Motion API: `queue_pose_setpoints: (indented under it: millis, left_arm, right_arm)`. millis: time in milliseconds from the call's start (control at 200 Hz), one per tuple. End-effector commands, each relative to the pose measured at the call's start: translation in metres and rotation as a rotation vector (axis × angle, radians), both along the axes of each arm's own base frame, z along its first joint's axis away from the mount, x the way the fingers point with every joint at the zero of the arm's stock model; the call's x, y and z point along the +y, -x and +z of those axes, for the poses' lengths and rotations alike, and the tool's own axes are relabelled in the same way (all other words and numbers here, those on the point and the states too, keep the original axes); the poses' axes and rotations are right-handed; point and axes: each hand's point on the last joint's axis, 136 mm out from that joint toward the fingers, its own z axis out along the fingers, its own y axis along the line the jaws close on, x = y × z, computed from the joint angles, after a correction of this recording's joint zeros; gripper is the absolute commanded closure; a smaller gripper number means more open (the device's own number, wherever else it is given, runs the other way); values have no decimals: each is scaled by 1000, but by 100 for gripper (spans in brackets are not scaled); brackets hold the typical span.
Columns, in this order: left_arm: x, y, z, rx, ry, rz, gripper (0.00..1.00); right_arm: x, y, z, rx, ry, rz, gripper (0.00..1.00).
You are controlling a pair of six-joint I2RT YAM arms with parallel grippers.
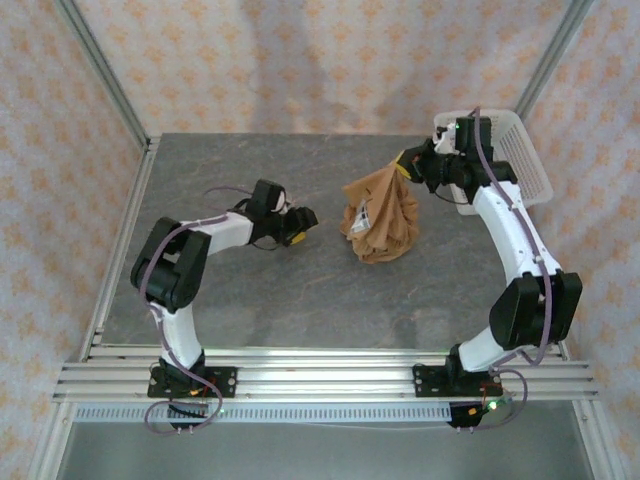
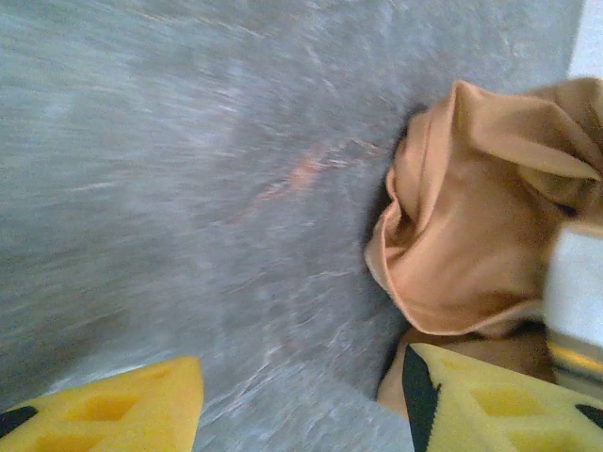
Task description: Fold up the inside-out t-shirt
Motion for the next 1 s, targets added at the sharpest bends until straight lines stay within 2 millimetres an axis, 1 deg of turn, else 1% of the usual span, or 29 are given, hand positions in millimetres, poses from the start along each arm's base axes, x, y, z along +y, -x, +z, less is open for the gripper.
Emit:
queue_pose_setpoints:
  millis: [0, 75, 160, 235, 350, 430, 550, 610, 696, 761, 801, 856, 896, 926, 991]
  left_arm:
    - [-47, -18, 6, -56, 119, -28, 37]
    - [-70, -25, 7, -66, 151, -49, 36]
    - [-86, -31, 1, -54, 153, -52, 36]
    - [-90, -35, -7, -44, 141, -33, 36]
    - [-96, -41, -15, -22, 187, -4, 37]
    - [-101, -39, -19, 2, 201, 2, 39]
    - [-105, -27, -29, 40, 153, 6, 42]
    - [-111, -23, -34, 54, 145, 14, 49]
    - [-128, -19, -36, 65, 168, 4, 61]
    - [-136, -16, -39, 69, 168, 4, 81]
    - [-136, -16, -39, 70, 166, 12, 100]
    - [-129, -22, -35, 60, 168, 36, 100]
    - [-120, -28, -26, 48, 173, 56, 100]
    - [-111, -35, -17, 37, 178, 73, 100]
    - [-87, -50, 10, 5, 179, 103, 100]
  right_arm:
    - [4, 1, 49, -127, -56, 17, 100]
    - [8, 0, 43, -104, -70, 34, 100]
    - [7, 1, 39, -97, -67, 34, 100]
    - [7, 2, 39, -103, -66, 34, 100]
    - [7, 3, 39, -108, -64, 37, 100]
    - [7, 2, 38, -104, -61, 37, 100]
    - [5, 0, 36, -102, -60, 32, 100]
    - [5, -2, 33, -97, -62, 27, 100]
    - [4, -5, 28, -85, -68, 20, 100]
    - [3, -6, 26, -81, -73, 17, 100]
    - [1, -6, 26, -80, -72, 12, 100]
    - [-3, -6, 25, -80, -69, 0, 100]
    - [-8, -6, 24, -78, -62, -13, 100]
    - [-12, -6, 23, -75, -53, -24, 100]
    - [-26, -5, 22, -74, -16, -63, 100]
